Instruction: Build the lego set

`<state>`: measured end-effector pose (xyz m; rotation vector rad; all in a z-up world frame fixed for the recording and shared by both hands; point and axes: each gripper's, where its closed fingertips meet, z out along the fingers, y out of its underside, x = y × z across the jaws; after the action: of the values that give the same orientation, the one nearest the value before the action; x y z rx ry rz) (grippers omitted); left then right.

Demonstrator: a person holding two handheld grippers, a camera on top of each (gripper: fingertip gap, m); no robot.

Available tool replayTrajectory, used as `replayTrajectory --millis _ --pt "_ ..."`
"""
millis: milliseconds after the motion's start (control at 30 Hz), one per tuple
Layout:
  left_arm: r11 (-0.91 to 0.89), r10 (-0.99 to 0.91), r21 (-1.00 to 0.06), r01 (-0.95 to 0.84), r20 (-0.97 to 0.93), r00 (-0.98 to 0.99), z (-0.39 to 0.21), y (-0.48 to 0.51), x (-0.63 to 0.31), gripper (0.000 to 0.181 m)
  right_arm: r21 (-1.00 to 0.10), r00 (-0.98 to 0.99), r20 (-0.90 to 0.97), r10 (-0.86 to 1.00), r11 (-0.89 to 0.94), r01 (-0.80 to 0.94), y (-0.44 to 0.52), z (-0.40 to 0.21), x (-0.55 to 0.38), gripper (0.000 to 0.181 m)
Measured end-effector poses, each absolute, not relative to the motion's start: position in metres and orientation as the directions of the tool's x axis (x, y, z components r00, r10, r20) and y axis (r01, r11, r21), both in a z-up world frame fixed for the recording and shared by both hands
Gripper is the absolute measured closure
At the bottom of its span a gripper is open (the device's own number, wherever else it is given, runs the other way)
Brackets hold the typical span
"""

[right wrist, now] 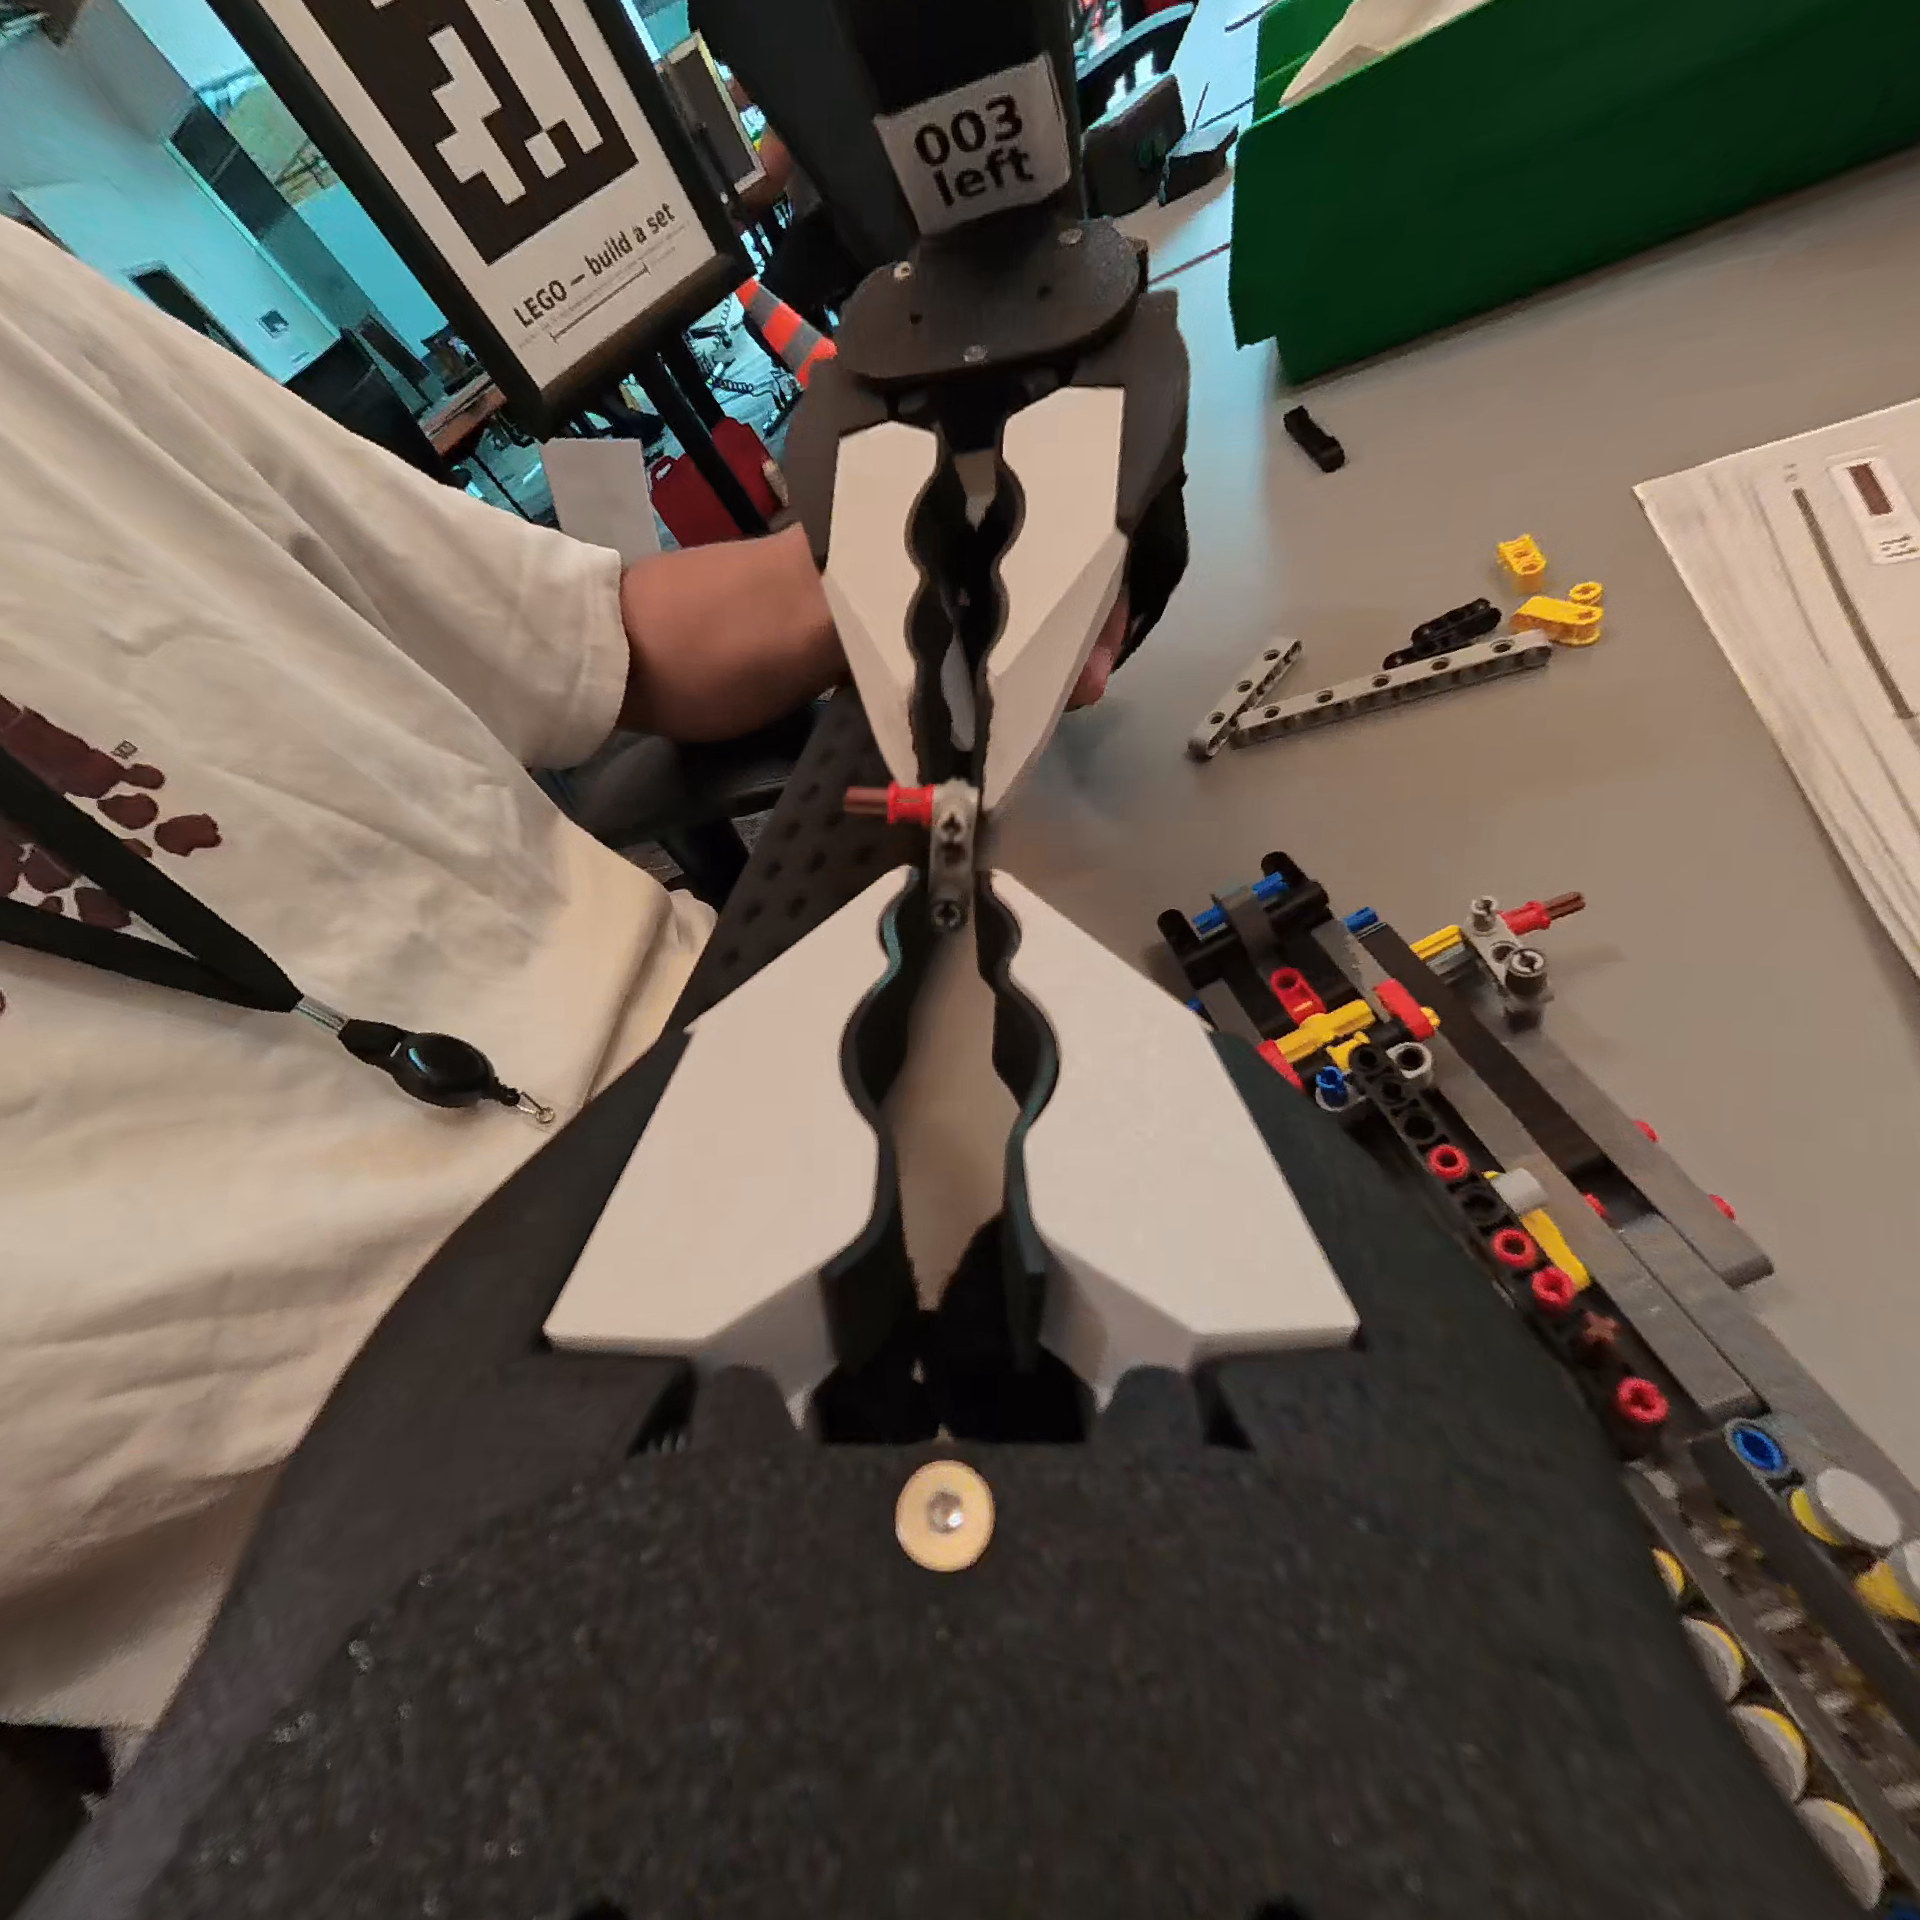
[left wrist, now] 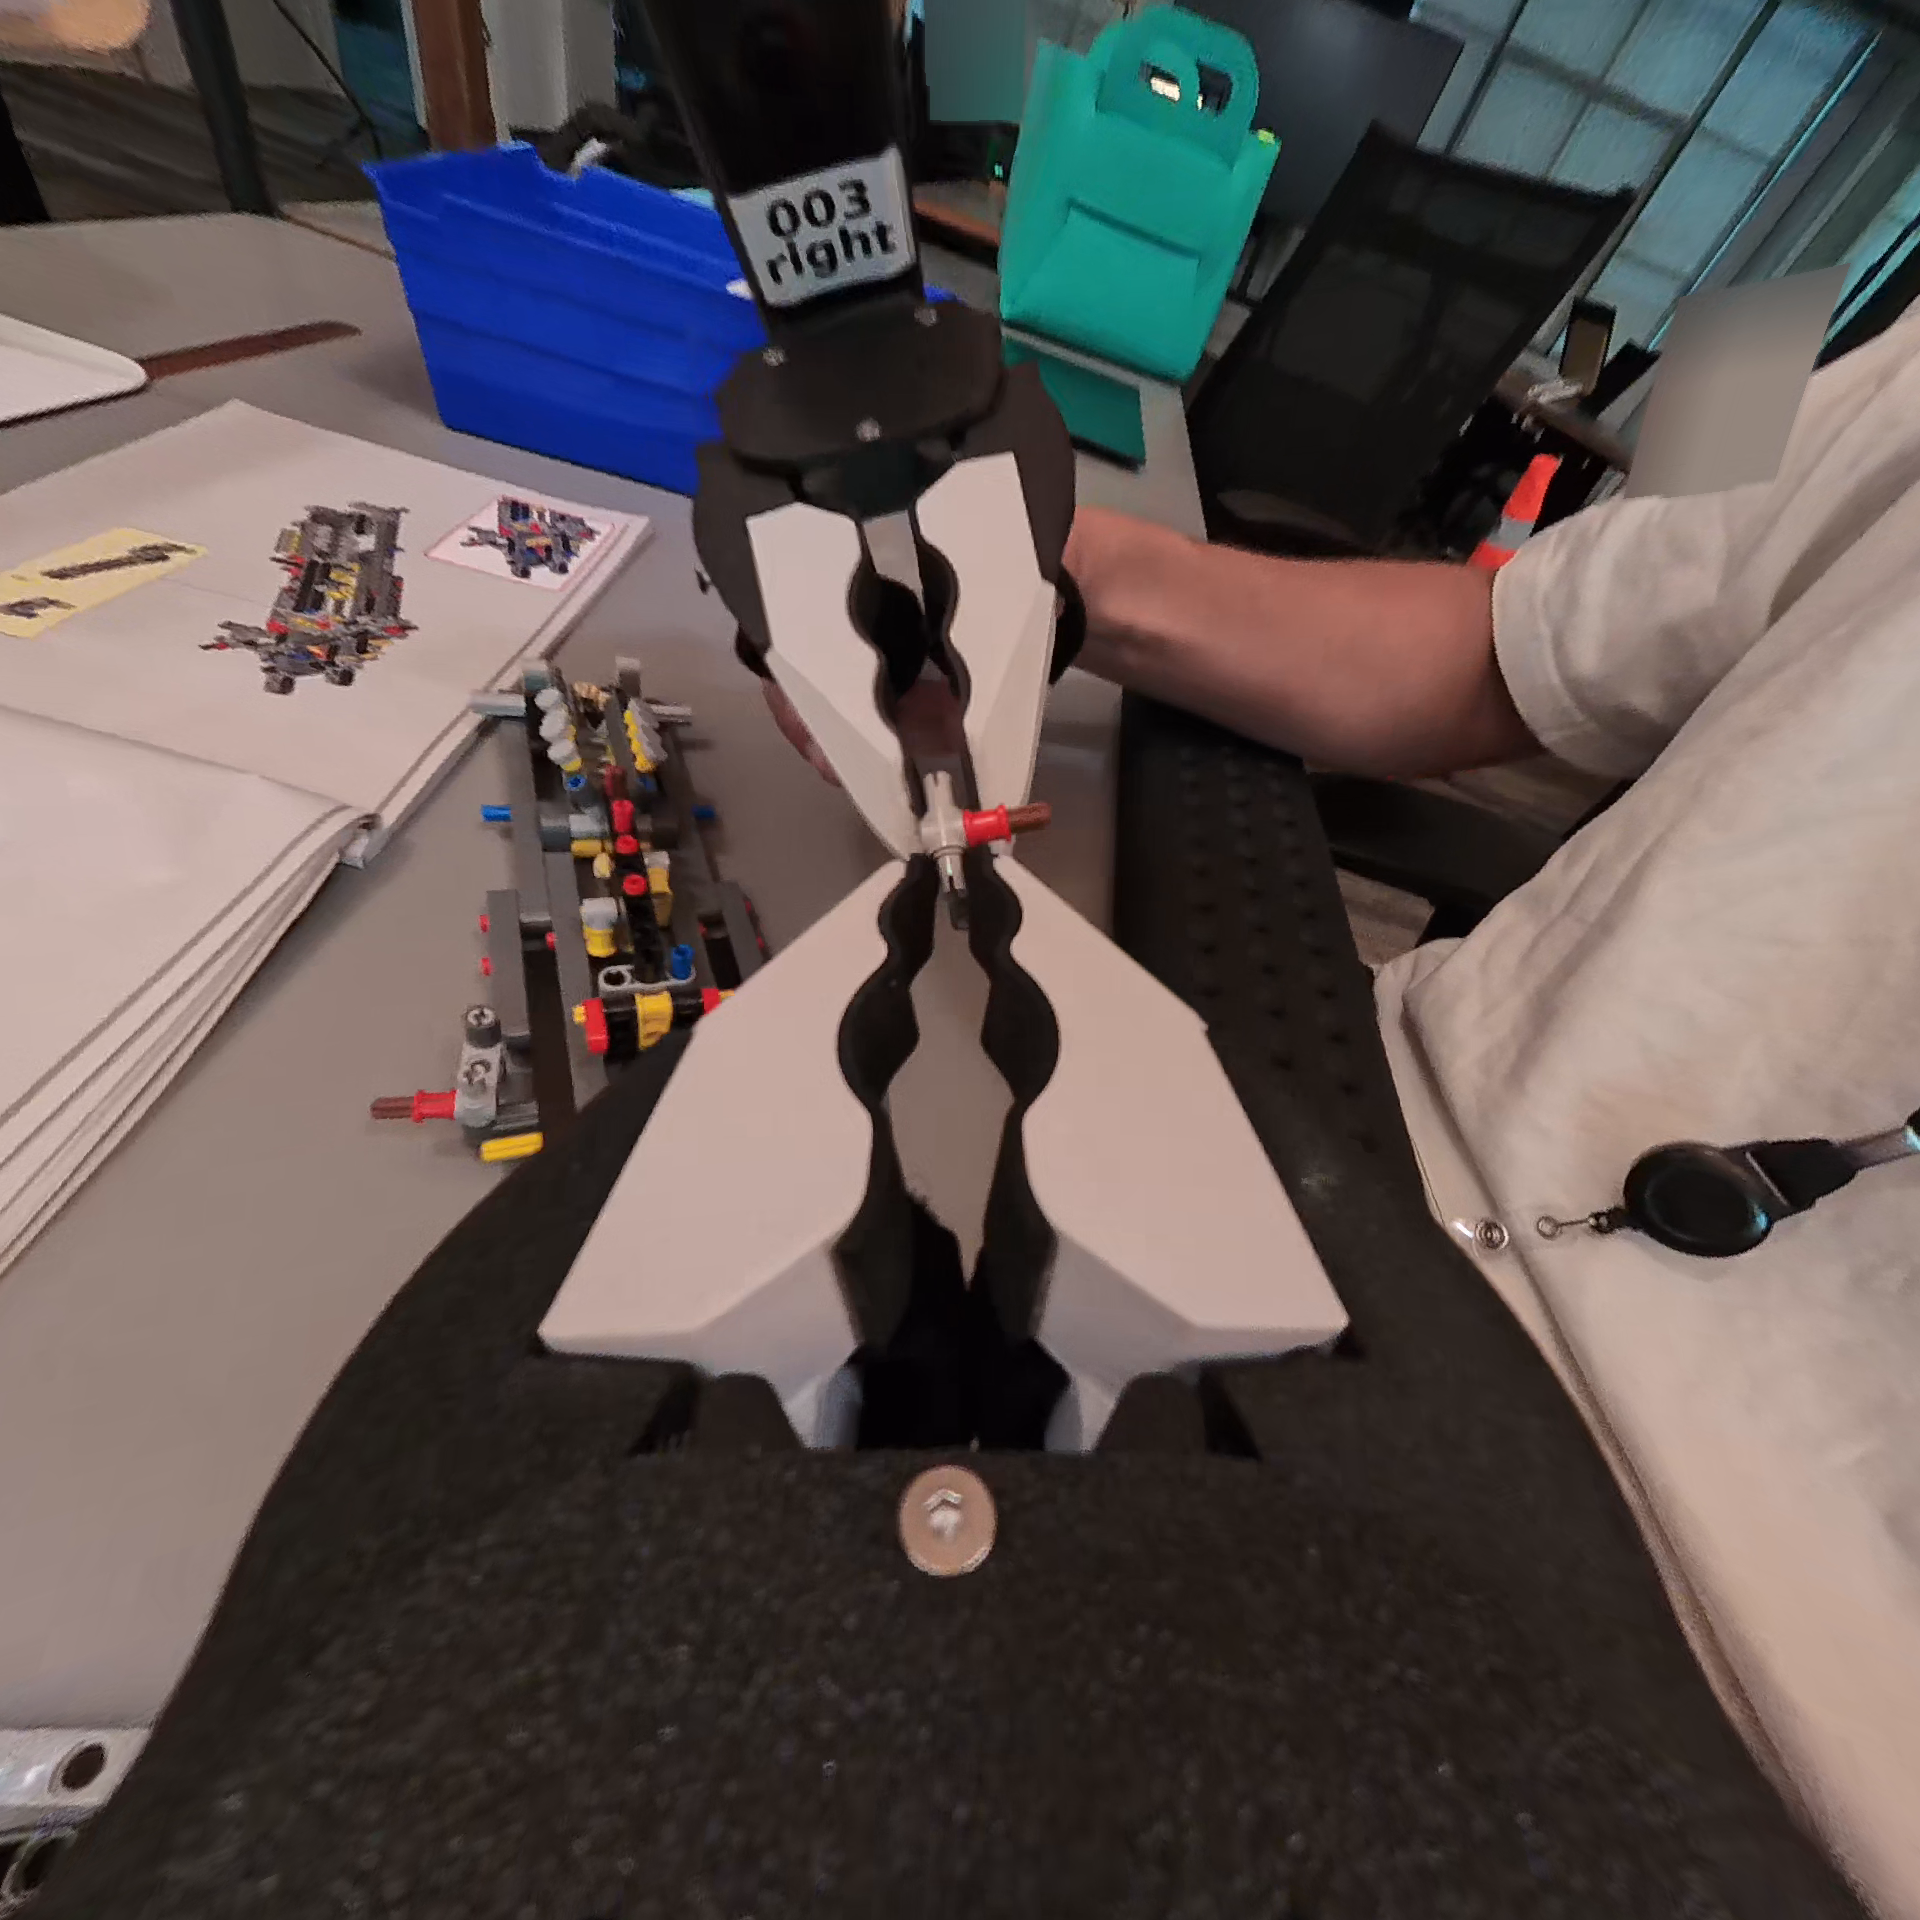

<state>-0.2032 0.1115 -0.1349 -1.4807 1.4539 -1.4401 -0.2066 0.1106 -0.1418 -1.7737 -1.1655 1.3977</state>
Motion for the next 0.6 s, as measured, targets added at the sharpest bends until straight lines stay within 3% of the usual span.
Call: replayTrajectory --millis 233,367,400,467,600 --pt "-0.193 -0.948 -0.937 -0.292 0.255 -0.192 -0.138 0.109 -0.201 0.177 -0.864 0.060 -0.434 0.899 -0.434 0.255 0.111 -0.139 -0.209 0.176" --pt "-0.189 -0.949 -0.917 -0.350 0.262 -0.174 -0.149 0.109 -0.201 0.177 -0.852 0.100 -0.397 0.912 -0.407 0.330 0.112 -0.149 -0.205 0.176" --pt "-0.189 -0.955 -0.905 -0.381 0.260 -0.143 -0.156 0.115 -0.203 0.173 -0.844 0.139 -0.352 0.926 -0.378 0.381 0.117 -0.154 -0.201 0.176" --pt "-0.176 -0.973 -0.871 -0.459 0.224 -0.052 -0.174 0.131 -0.211 0.147 -0.783 0.247 -0.210 0.946 -0.314 0.537 0.132 -0.171 -0.181 0.176" --pt "-0.122 -0.992 -0.806 -0.580 0.113 0.052 -0.201 0.149 -0.226 0.117 -0.608 0.260 -0.075 0.963 -0.251 0.753 0.137 -0.186 -0.152 0.176"
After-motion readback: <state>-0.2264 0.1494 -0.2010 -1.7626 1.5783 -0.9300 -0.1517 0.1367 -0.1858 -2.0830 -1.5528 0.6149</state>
